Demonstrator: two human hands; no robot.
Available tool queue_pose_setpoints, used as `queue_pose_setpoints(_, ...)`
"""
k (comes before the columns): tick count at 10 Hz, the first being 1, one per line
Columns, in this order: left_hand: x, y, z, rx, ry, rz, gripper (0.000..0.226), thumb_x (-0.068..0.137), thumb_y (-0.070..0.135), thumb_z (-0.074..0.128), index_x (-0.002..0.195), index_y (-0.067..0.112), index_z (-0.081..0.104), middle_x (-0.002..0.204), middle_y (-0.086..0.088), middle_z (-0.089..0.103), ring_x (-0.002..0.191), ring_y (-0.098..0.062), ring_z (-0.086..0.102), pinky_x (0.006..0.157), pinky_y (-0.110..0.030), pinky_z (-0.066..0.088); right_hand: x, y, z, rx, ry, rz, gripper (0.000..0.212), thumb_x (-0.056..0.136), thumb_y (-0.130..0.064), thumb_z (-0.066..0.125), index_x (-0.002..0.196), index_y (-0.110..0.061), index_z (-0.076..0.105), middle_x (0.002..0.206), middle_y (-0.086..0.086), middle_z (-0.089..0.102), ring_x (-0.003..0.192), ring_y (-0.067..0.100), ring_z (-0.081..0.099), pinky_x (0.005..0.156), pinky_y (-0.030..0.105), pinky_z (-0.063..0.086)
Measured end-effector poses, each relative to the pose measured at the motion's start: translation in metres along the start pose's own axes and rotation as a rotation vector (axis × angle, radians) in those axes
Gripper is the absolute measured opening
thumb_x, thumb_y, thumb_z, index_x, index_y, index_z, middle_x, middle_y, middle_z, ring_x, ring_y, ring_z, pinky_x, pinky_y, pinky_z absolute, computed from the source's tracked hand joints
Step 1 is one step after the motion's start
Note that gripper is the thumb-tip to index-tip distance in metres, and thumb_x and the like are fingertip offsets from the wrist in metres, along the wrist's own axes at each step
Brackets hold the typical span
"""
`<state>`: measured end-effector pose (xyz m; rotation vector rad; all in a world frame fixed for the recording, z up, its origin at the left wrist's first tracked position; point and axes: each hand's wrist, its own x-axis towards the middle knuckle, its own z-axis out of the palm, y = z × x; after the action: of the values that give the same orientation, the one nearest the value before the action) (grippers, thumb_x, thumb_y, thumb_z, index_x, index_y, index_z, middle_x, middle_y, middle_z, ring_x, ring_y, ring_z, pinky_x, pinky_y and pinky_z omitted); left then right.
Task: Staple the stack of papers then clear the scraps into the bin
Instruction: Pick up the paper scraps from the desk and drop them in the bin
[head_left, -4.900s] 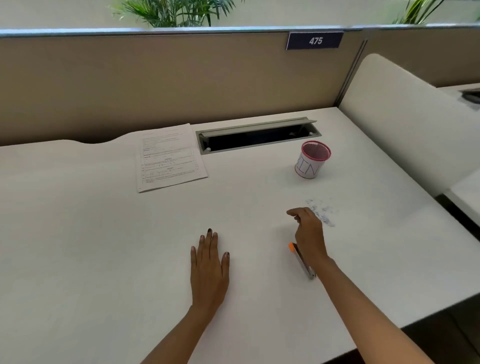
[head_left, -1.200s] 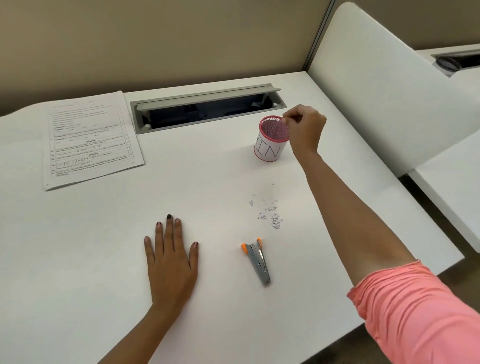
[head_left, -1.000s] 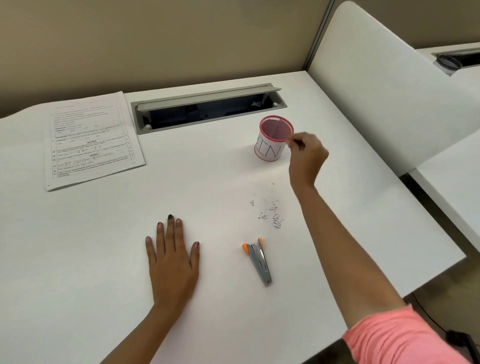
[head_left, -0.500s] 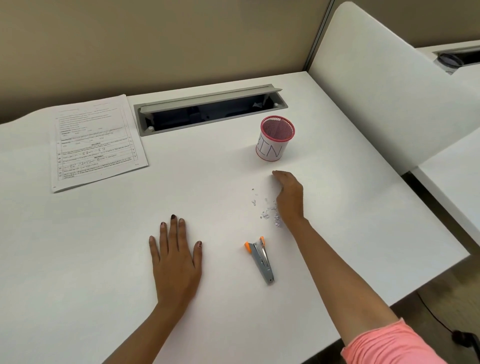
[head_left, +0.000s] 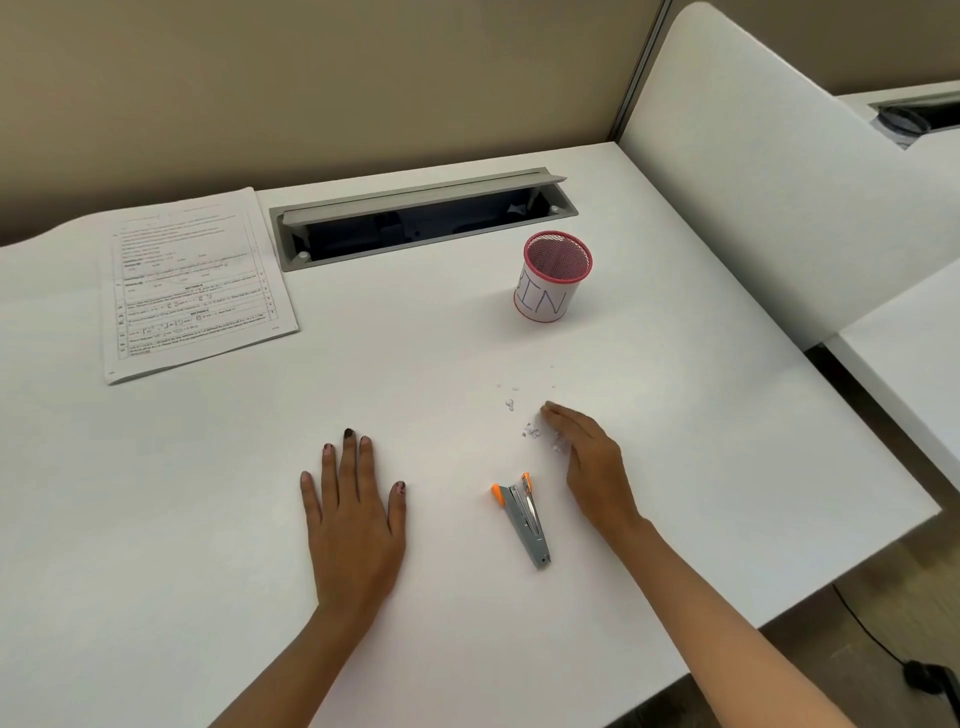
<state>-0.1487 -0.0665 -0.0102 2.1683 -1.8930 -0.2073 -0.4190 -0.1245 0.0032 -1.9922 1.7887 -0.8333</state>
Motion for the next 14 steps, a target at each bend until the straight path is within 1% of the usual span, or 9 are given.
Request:
queue_pose_setpoints(2,0.0,0.001,0.0,0.003,-0.001,-0.003,0.064,0.097,0.043,0.023,0.151,0.009,0.023,0.161,-0.006,0.02,0.149,-0.027,0.017,0.12,-0.05,0.012,-0.015,-0.003,0.005,-0.148,0.02,0.115,0.054,0.096,-0.034,0.035,0.146,-0.011,0.03,0.153,-0.003,0.029,0.141,0.008,0.022,0.116,0.023,0.017)
queue_pose_setpoints(5,0.0,0.001,0.0,-0.003,0.001,-0.006,0.064,0.097,0.043,0.024,0.151,0.01,0.024,0.16,-0.006,0.021,0.149,-0.026,0.017,0.12,-0.05,0.012,0.037,-0.007,0.025,-0.384,-0.205,-0.093,0.073,0.095,-0.051,0.025,0.15,-0.004,0.012,0.16,0.008,0.007,0.148,0.017,0.004,0.12,0.032,0.006)
queue_pose_setpoints(7,-0.001,0.001,-0.001,0.002,0.01,-0.005,0.063,0.097,0.042,0.025,0.15,0.009,0.025,0.16,-0.006,0.022,0.148,-0.027,0.018,0.12,-0.05,0.013,0.071,-0.026,0.036,-0.305,-0.29,-0.219,0.061,0.098,-0.038,0.027,0.148,-0.004,0.021,0.157,0.01,0.019,0.146,0.019,0.016,0.12,0.024,0.003)
queue_pose_setpoints(8,0.0,0.001,-0.001,0.007,0.01,-0.008,0.063,0.097,0.042,0.025,0.15,0.009,0.026,0.16,-0.006,0.022,0.148,-0.027,0.019,0.12,-0.05,0.013,0.076,-0.029,0.039,-0.225,-0.329,-0.326,0.047,0.099,-0.015,0.033,0.146,-0.006,0.03,0.154,0.007,0.029,0.144,0.018,0.024,0.12,0.026,0.009)
queue_pose_setpoints(10,0.0,0.001,-0.001,0.012,0.006,-0.007,0.063,0.097,0.042,0.024,0.15,0.009,0.026,0.16,-0.007,0.023,0.148,-0.028,0.02,0.12,-0.05,0.014,0.054,-0.022,0.028,-0.128,-0.294,-0.342,0.078,0.073,0.027,0.028,0.142,-0.007,0.039,0.15,0.004,0.037,0.141,0.013,0.028,0.118,0.017,0.008)
queue_pose_setpoints(11,0.0,0.001,-0.001,0.007,0.007,-0.009,0.063,0.097,0.042,0.025,0.15,0.009,0.026,0.16,-0.006,0.023,0.148,-0.027,0.019,0.12,-0.05,0.013,0.034,-0.022,0.015,-0.178,-0.271,-0.314,0.084,0.068,0.027,0.028,0.143,-0.01,0.038,0.151,0.004,0.036,0.141,0.014,0.027,0.116,0.012,0.006)
queue_pose_setpoints(12,0.0,0.001,-0.001,0.006,0.009,-0.008,0.062,0.097,0.042,0.025,0.15,0.009,0.026,0.16,-0.006,0.022,0.148,-0.027,0.019,0.12,-0.049,0.013,0.02,-0.02,0.008,-0.278,-0.226,-0.303,0.076,0.074,0.024,0.037,0.141,-0.01,0.041,0.148,0.007,0.04,0.138,0.02,0.035,0.11,0.023,0.027)
queue_pose_setpoints(13,0.0,0.0,0.0,0.01,0.007,-0.005,0.062,0.097,0.042,0.025,0.15,0.01,0.026,0.16,-0.006,0.021,0.148,-0.026,0.018,0.12,-0.049,0.012,0.011,-0.021,0.007,-0.381,-0.12,-0.303,0.065,0.068,0.023,0.061,0.128,0.0,0.055,0.13,0.017,0.058,0.12,0.029,0.057,0.088,0.033,0.053)
queue_pose_setpoints(14,0.0,0.0,0.0,0.014,0.005,-0.007,0.062,0.097,0.042,0.024,0.151,0.01,0.025,0.161,-0.005,0.02,0.149,-0.026,0.017,0.121,-0.049,0.011,0.006,-0.025,0.006,-0.536,-0.084,-0.299,0.06,0.052,0.019,0.075,0.11,0.005,0.066,0.106,0.015,0.069,0.094,0.028,0.069,0.06,0.026,0.058)
